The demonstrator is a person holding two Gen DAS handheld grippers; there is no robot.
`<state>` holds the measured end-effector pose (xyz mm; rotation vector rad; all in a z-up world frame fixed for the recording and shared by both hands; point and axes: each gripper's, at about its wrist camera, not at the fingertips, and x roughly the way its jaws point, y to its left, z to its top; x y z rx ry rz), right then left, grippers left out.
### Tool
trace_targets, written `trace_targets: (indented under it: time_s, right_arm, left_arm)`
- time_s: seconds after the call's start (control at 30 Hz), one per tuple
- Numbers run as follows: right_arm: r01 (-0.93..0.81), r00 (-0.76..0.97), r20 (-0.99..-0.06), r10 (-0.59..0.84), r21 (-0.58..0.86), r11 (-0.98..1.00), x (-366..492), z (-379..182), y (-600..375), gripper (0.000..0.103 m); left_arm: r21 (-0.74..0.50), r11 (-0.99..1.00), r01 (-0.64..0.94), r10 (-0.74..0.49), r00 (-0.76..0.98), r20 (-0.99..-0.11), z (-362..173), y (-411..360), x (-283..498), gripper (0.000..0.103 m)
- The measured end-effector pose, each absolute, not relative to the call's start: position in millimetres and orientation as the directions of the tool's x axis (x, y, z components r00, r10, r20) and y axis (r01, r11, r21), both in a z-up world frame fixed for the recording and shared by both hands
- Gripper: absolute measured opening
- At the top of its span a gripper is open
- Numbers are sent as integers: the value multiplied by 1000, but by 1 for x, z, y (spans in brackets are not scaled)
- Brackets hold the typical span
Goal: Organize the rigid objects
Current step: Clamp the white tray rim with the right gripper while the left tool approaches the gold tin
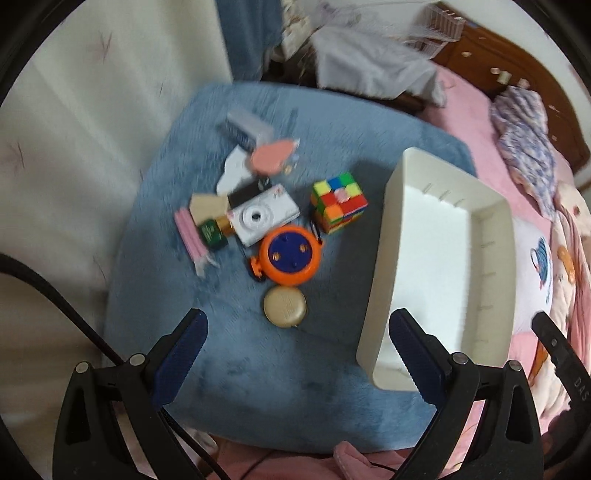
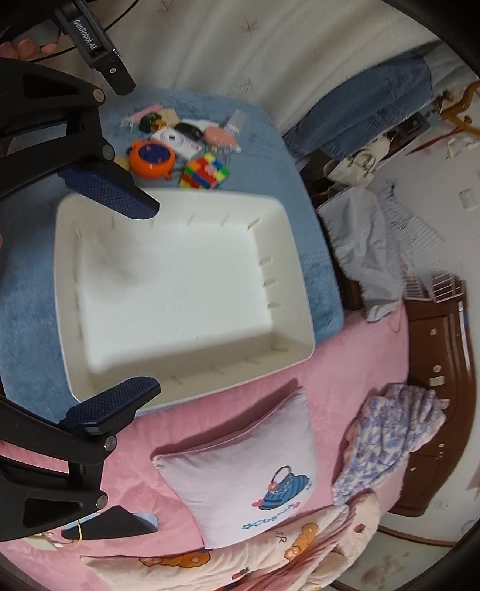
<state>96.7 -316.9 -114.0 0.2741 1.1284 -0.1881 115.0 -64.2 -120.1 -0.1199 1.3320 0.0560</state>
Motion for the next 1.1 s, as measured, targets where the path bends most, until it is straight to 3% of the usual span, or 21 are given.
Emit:
trace_targets:
  time_s: [0.27, 0.37, 0.73, 0.9, 1.1]
  right_arm:
    - [319, 348, -937, -33, 85, 944, 123, -144, -359, 88]
    - [325, 314, -949, -31, 77, 943, 134, -158, -372, 79]
    - [325, 169, -986, 0, 56, 944, 154, -213, -403, 67]
    - [338, 125, -992, 29, 70, 938, 158, -230, -413, 54]
    - [368, 79, -992, 96, 119, 922, 161, -249, -420, 27]
  left_arm:
    - [-19, 968, -251, -4, 58, -998, -173, -61, 129, 99]
    - [-7, 954, -298, -11, -11, -1000, -194, -57, 133, 99]
    - [33, 913, -407, -42, -175, -984, -255, -42, 150, 99]
    - [70, 909, -412, -30, -231, -972, -275, -44, 150, 99]
    - [83, 899, -430, -38, -265, -963, -297, -43, 153, 99]
